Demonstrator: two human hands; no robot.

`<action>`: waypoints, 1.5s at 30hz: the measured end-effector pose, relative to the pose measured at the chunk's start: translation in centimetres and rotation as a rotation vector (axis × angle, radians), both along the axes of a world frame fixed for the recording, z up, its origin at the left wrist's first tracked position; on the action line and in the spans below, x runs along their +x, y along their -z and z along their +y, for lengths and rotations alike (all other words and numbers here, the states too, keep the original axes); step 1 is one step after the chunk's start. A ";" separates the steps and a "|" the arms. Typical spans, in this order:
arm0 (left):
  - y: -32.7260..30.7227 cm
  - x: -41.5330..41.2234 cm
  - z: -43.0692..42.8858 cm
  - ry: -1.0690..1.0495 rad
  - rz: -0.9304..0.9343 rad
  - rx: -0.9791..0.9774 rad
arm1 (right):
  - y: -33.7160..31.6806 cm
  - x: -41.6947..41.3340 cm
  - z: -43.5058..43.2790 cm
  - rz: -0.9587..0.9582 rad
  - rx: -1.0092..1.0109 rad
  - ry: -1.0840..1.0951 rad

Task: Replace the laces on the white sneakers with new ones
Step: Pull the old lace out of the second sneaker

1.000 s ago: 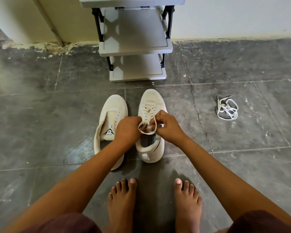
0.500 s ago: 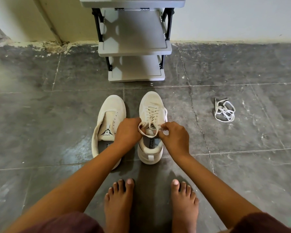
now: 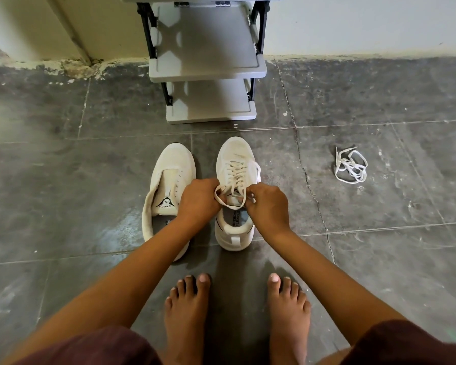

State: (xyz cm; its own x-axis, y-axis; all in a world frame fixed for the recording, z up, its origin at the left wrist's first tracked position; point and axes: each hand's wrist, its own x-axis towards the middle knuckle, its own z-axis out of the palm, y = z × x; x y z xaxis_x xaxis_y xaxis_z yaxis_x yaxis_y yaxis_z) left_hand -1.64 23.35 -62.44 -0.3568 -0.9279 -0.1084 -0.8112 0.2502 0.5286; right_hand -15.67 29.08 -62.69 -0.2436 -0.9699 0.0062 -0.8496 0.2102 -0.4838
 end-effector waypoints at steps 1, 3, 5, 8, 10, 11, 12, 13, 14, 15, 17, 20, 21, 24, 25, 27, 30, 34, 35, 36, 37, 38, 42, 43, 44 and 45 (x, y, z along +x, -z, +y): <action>0.0 0.0 0.0 0.004 0.001 0.000 | -0.1 -0.1 0.0 0.032 0.018 -0.021; -0.1 0.0 0.0 0.011 0.006 0.003 | -0.1 -0.6 0.2 0.051 0.038 -0.033; -0.1 0.0 0.0 0.009 0.001 -0.002 | 0.0 -0.9 0.5 0.056 0.041 -0.033; 0.0 -0.1 0.0 -0.002 -0.008 -0.003 | 0.1 -0.8 0.8 0.053 0.029 -0.040; 0.0 -0.1 0.0 -0.005 -0.009 -0.003 | 0.0 -0.5 0.8 0.027 0.002 -0.028; 0.0 0.0 0.0 -0.005 -0.007 -0.003 | 0.0 -0.4 0.8 0.019 -0.009 -0.019; 0.0 0.0 -0.1 -0.003 -0.002 -0.006 | 0.0 -0.3 0.8 0.020 -0.015 -0.010; 0.0 0.0 0.0 -0.002 0.004 -0.010 | 0.0 -0.3 0.8 0.027 -0.017 -0.002; 0.0 0.0 0.0 -0.002 0.009 -0.014 | 0.0 -0.3 0.8 0.037 -0.017 0.007; 0.1 0.0 0.0 -0.004 0.012 -0.016 | 0.0 -0.3 0.8 0.043 -0.019 0.016; 0.1 0.0 0.1 -0.010 0.010 -0.020 | -0.1 -0.2 0.9 0.039 -0.028 0.030; 0.2 -0.1 0.0 -0.013 -0.007 -0.016 | -0.1 -0.1 0.9 0.040 -0.029 0.051; 0.1 -0.1 0.1 -0.013 -0.013 -0.010 | -0.1 -0.1 0.9 0.058 -0.013 0.051; 0.1 -0.1 0.0 -0.006 -0.027 -0.006 | -0.1 -0.1 0.9 0.090 0.020 0.054; 0.1 -0.1 0.0 -0.003 -0.029 -0.012 | -0.2 0.0 0.8 0.072 0.008 0.065; 0.1 -0.1 0.0 0.004 -0.041 -0.015 | -0.3 0.2 0.6 0.029 -0.025 0.086; 0.1 -0.2 -0.1 0.007 -0.047 0.001 | -0.4 0.6 0.2 0.046 -0.027 0.055; 0.1 -0.2 -0.1 0.012 -0.044 0.010 | -0.3 0.1 0.3 0.114 0.005 -0.018; 0.0 -0.2 -0.1 0.014 -0.046 0.010 | -0.3 -0.2 0.5 0.127 0.003 -0.036; 0.0 -0.2 -0.1 0.015 -0.048 0.012 | -0.3 -0.3 0.7 0.125 -0.011 -0.049; -0.1 -0.2 -0.1 0.015 -0.050 0.013 | -0.3 -0.4 0.8 0.112 -0.026 -0.055; -0.1 -0.1 -0.1 0.014 -0.049 0.016 | -0.4 -0.5 0.9 0.104 -0.035 -0.059; -0.1 -0.1 0.0 0.011 -0.045 0.008 | -0.4 -0.6 0.6 0.157 -0.002 -0.100; -0.1 -0.1 -0.1 0.011 -0.047 0.009 | -0.4 -0.6 0.6 0.178 0.012 -0.113; -0.1 -0.1 -0.1 0.013 -0.049 0.011 | -0.3 -0.6 0.6 0.209 0.029 -0.131; 0.0 -0.1 -0.1 0.014 -0.049 0.012 | -0.3 -0.6 0.6 0.238 0.044 -0.147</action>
State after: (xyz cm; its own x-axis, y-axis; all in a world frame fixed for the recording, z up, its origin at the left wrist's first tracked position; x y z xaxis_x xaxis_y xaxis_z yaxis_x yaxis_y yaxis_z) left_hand -1.74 23.23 -62.40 -0.3642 -0.9211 -0.1373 -0.8323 0.2558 0.4918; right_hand -16.25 29.70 -62.43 -0.0966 -0.9953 0.0033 -0.9612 0.0924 -0.2600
